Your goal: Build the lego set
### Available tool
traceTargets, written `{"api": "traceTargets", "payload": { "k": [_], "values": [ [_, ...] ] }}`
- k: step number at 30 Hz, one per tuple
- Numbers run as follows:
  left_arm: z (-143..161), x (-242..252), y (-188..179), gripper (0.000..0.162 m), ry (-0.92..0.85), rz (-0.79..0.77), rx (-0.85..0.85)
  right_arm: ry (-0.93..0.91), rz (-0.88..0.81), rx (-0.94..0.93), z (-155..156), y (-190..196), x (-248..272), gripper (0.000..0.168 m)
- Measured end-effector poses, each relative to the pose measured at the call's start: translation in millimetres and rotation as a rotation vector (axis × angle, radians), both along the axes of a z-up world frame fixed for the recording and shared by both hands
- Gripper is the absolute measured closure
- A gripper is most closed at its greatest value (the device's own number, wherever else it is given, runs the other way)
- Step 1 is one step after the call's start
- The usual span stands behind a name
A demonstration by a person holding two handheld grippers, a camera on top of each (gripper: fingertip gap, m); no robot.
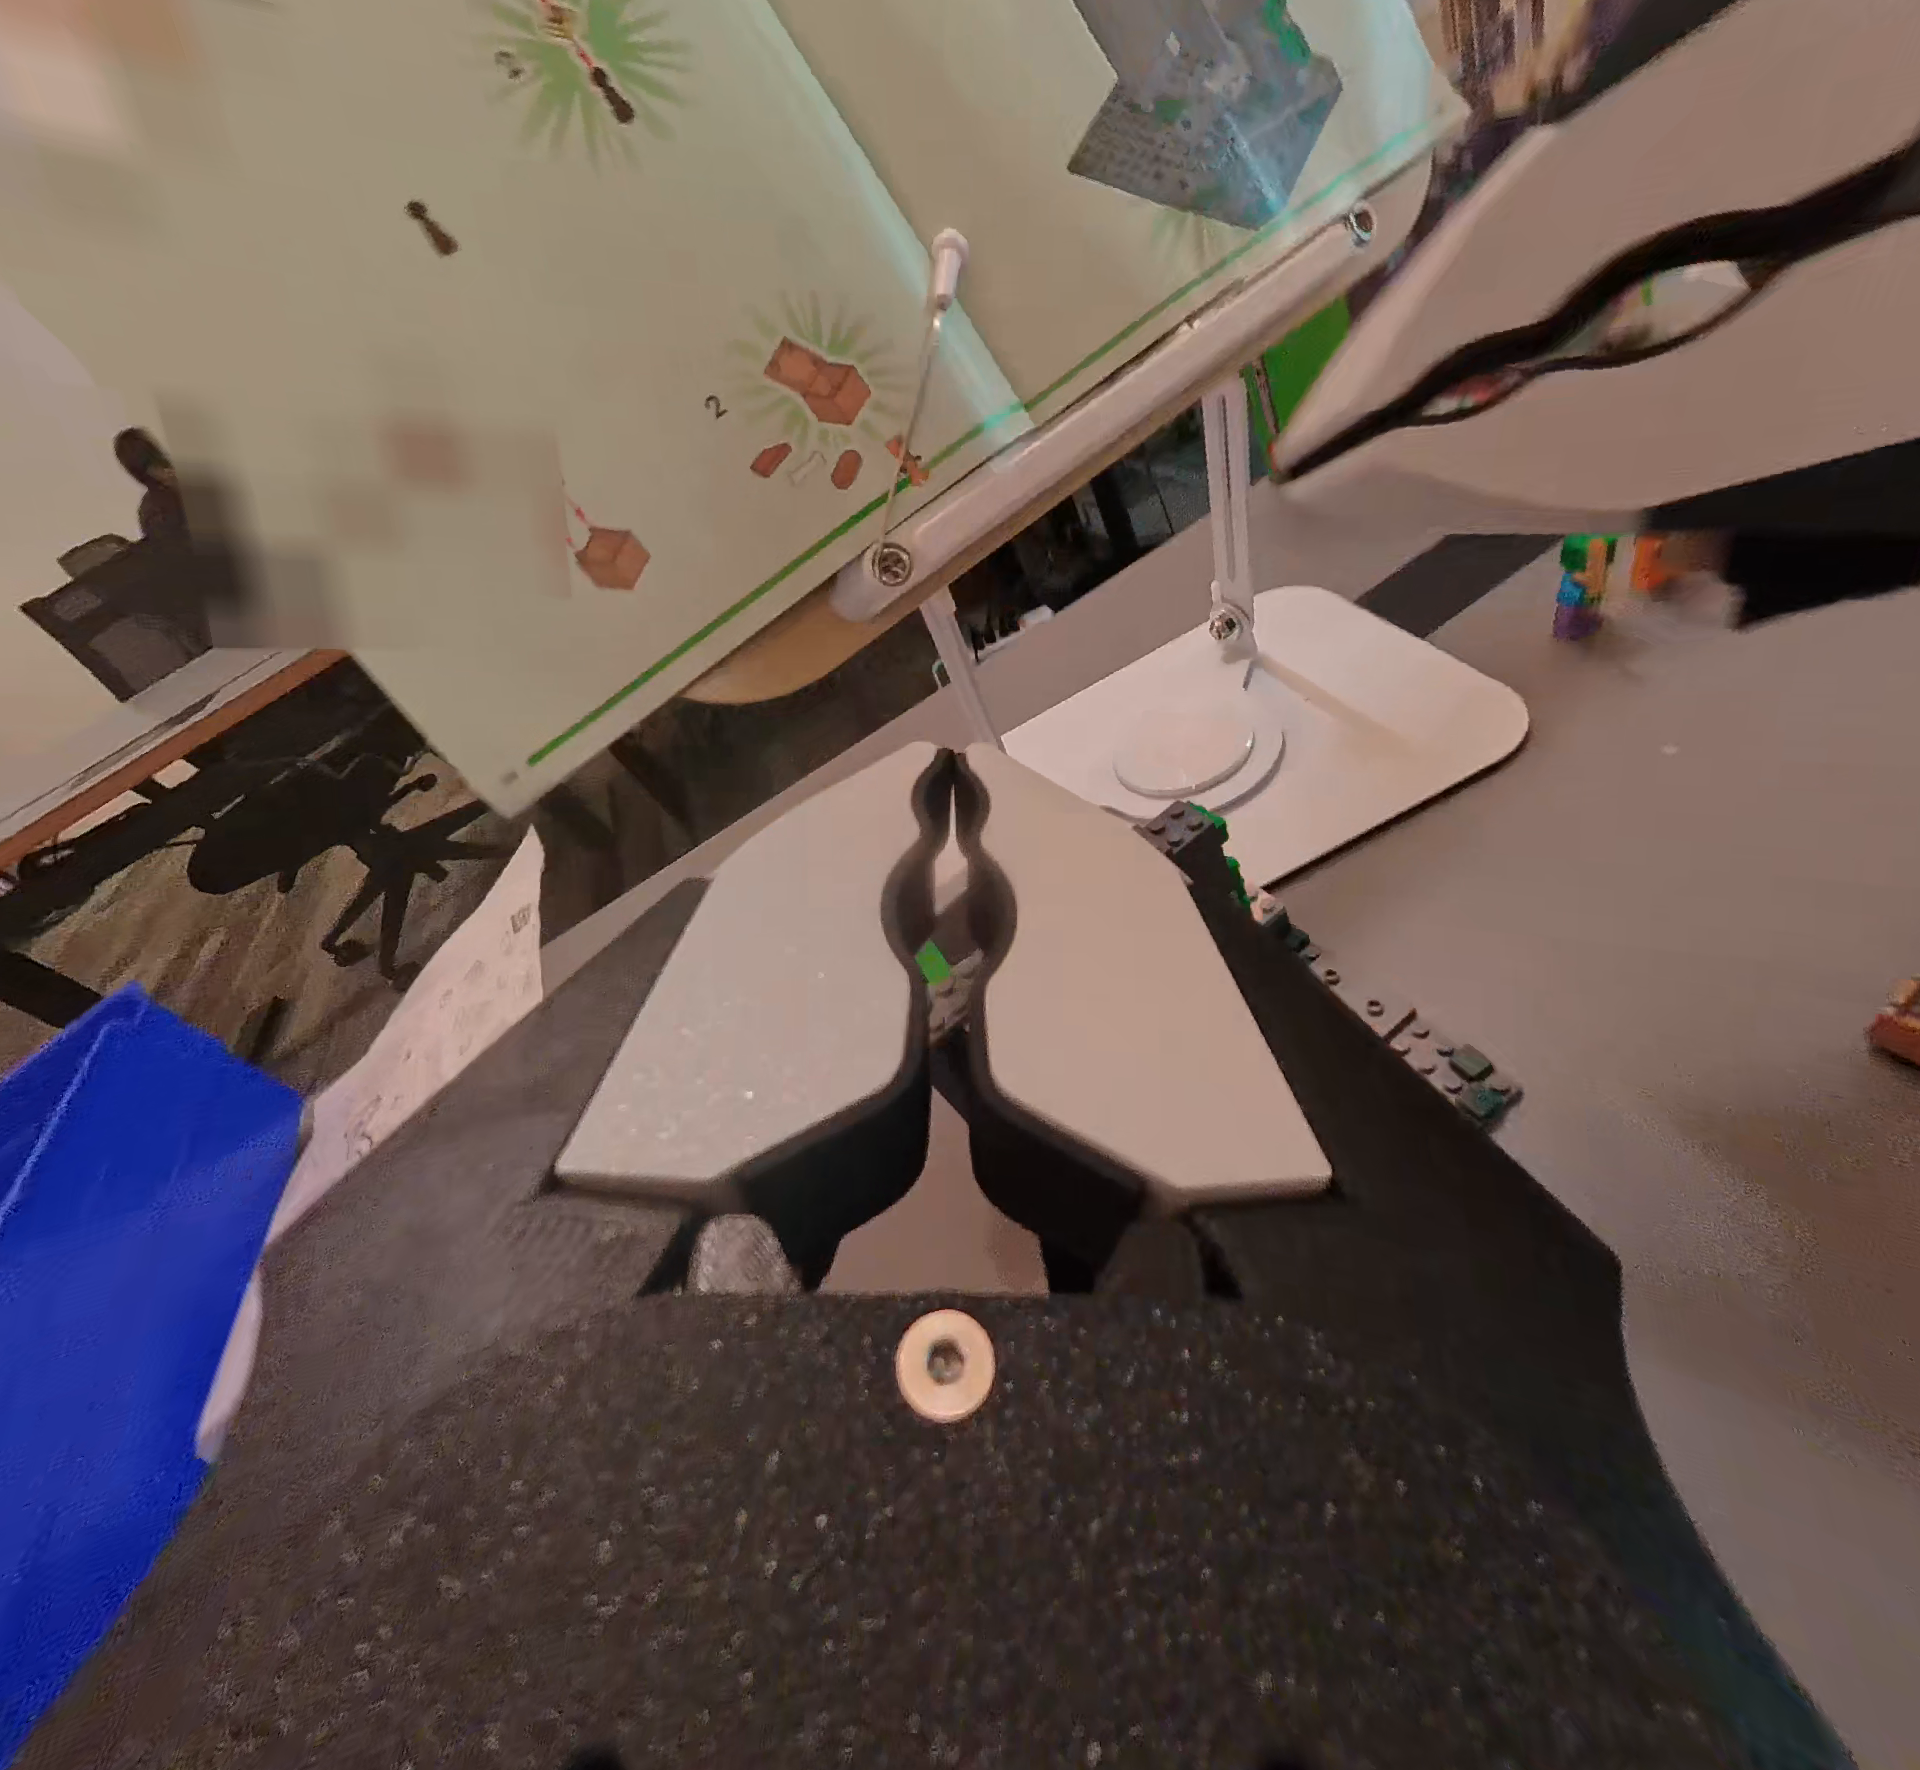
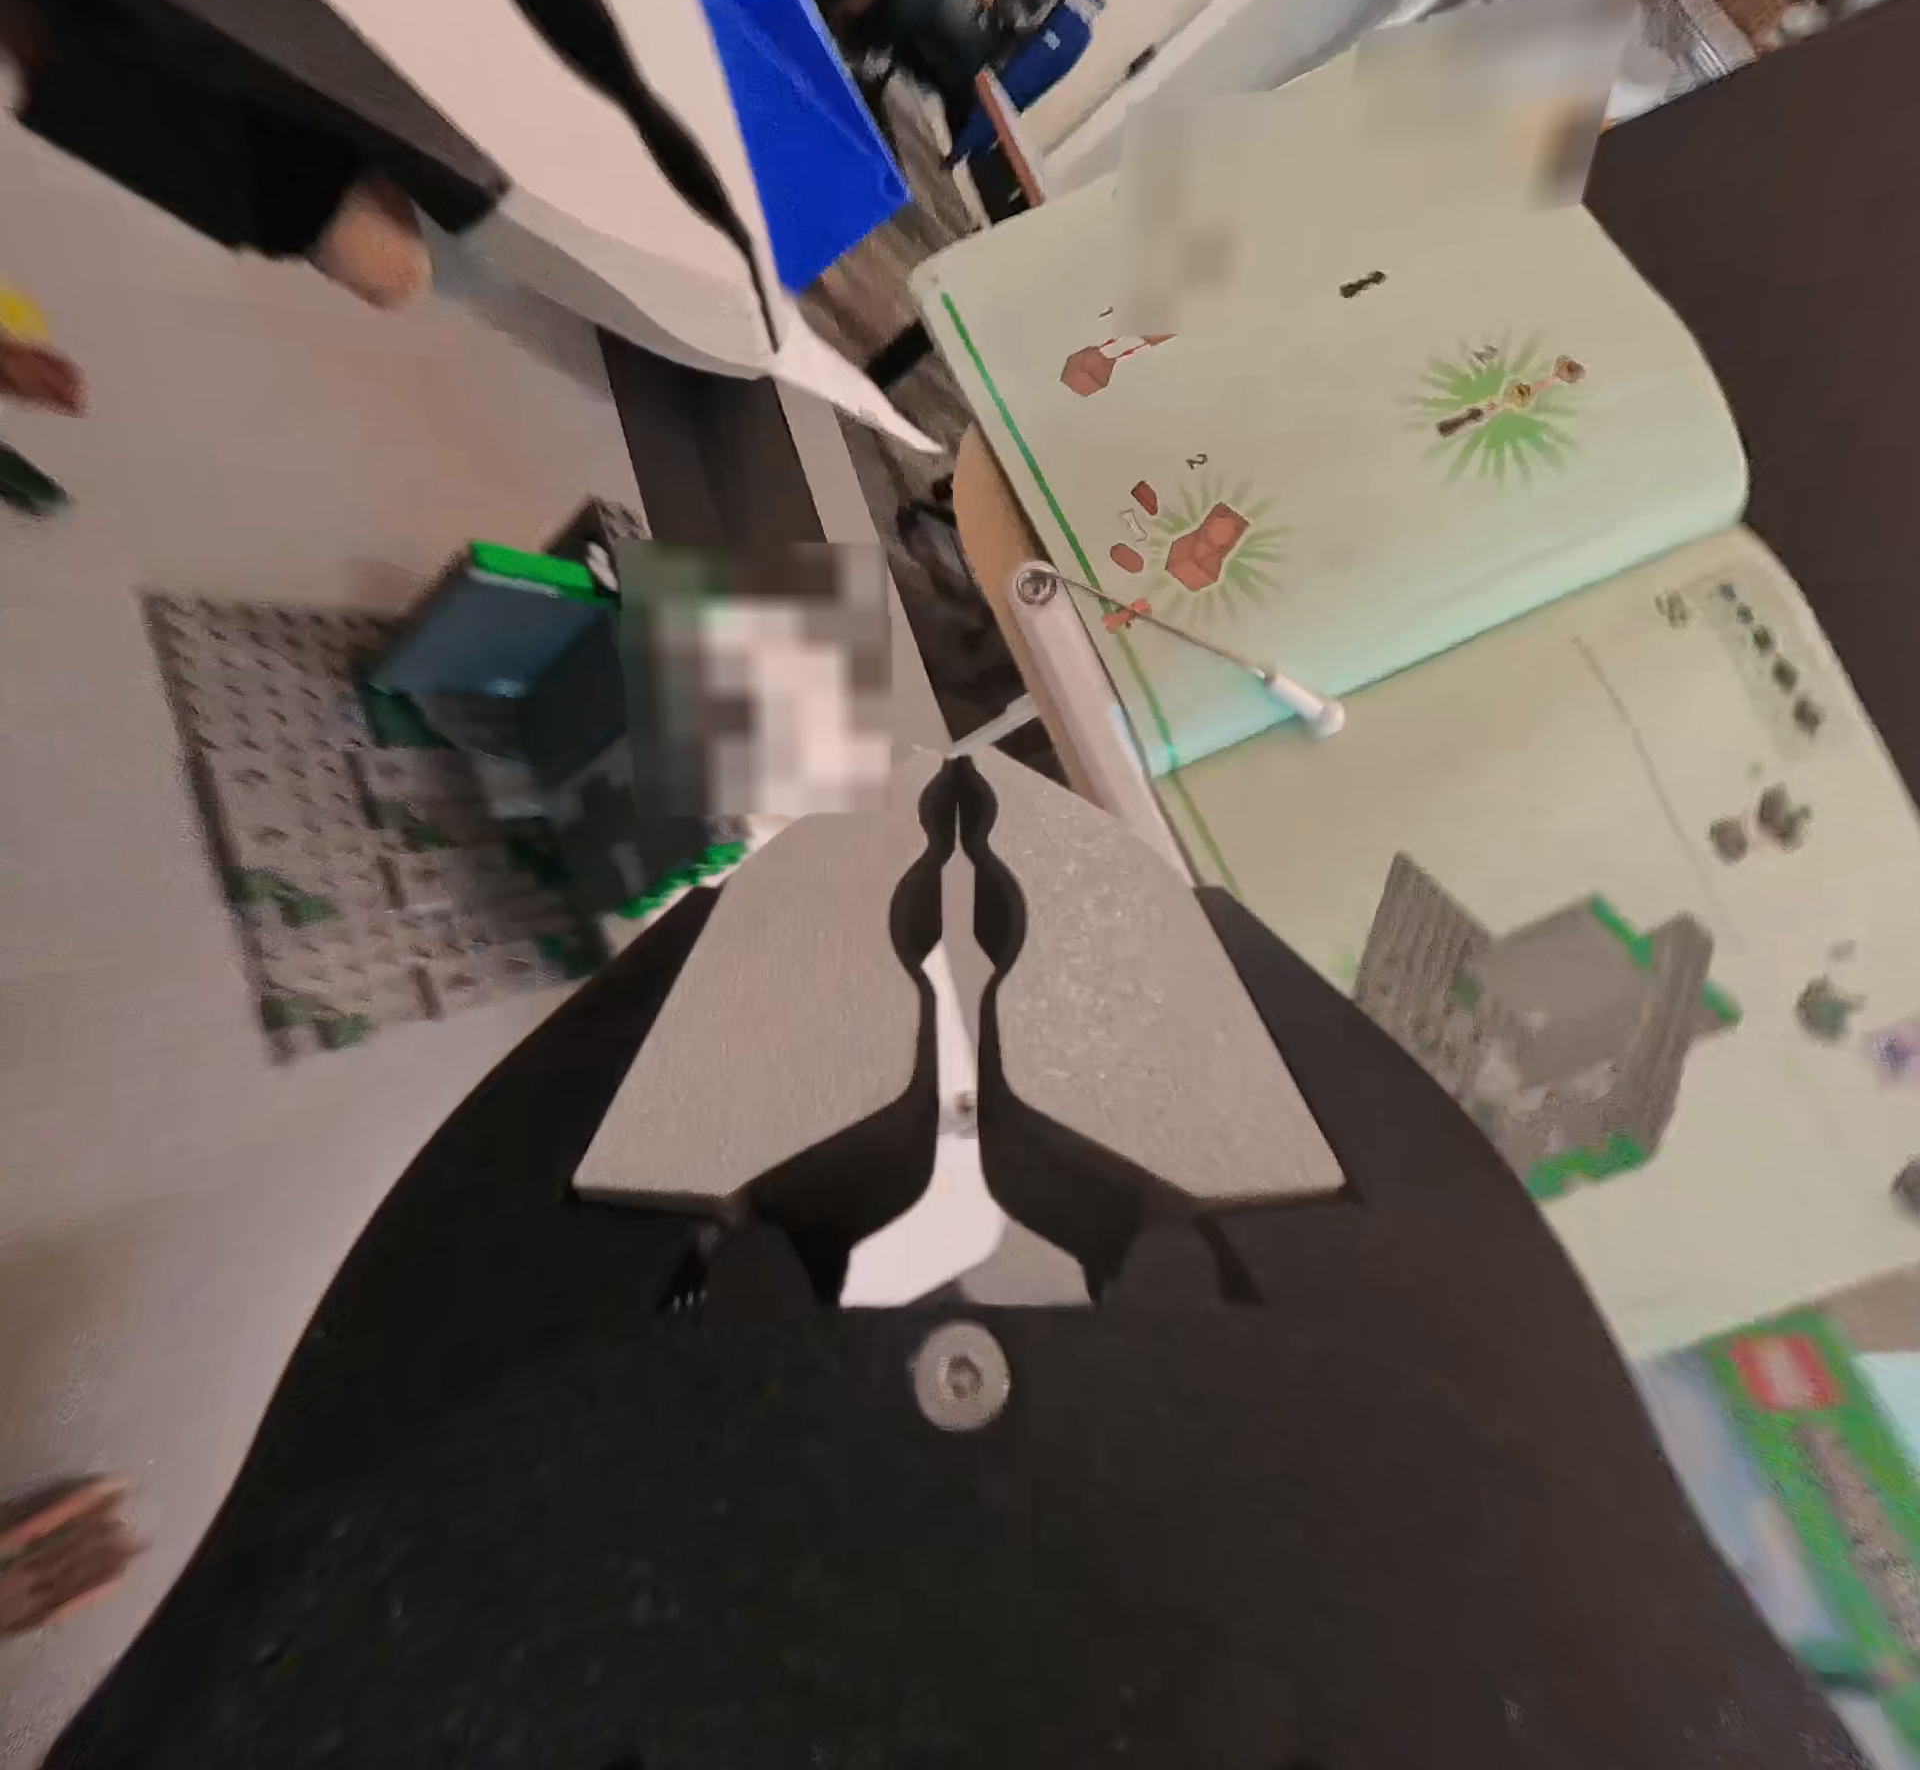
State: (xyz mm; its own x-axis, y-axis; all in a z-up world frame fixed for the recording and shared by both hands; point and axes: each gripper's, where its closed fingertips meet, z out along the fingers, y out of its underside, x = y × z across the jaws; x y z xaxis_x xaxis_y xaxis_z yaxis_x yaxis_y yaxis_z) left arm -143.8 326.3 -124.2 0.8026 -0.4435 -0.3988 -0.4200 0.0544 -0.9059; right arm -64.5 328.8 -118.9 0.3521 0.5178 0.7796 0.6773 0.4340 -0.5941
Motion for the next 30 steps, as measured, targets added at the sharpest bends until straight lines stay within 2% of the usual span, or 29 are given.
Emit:
{"api": "traceTargets", "payload": {
  "k": [6,9,13,18,23,30],
  "values": [
    [10,-19,-17,0.162,-0.196,0.07,0.082,0.449,-0.093,-0.144,13,-45,50,0.168],
    [3,-17,-22,0.162,-0.225,0.069,0.076,0.635,-0.141,-0.204,5,-54,77,0.168],
    [-14,-10,-25,0.162,-0.229,0.046,0.055,0.688,-0.183,-0.273,-23,-42,100,0.168],
    [-24,4,-21,0.162,-0.164,0.035,0.062,0.723,-0.161,-0.334,-44,-35,106,0.168],
    [-24,-1,-24,0.162,-0.133,0.047,0.126,0.764,-0.202,-0.33,-50,-26,120,0.168],
    [-29,-30,-12,0.162,-0.271,0.099,0.066,0.849,-0.235,-0.313,-45,-22,131,0.168]
  ]
}}
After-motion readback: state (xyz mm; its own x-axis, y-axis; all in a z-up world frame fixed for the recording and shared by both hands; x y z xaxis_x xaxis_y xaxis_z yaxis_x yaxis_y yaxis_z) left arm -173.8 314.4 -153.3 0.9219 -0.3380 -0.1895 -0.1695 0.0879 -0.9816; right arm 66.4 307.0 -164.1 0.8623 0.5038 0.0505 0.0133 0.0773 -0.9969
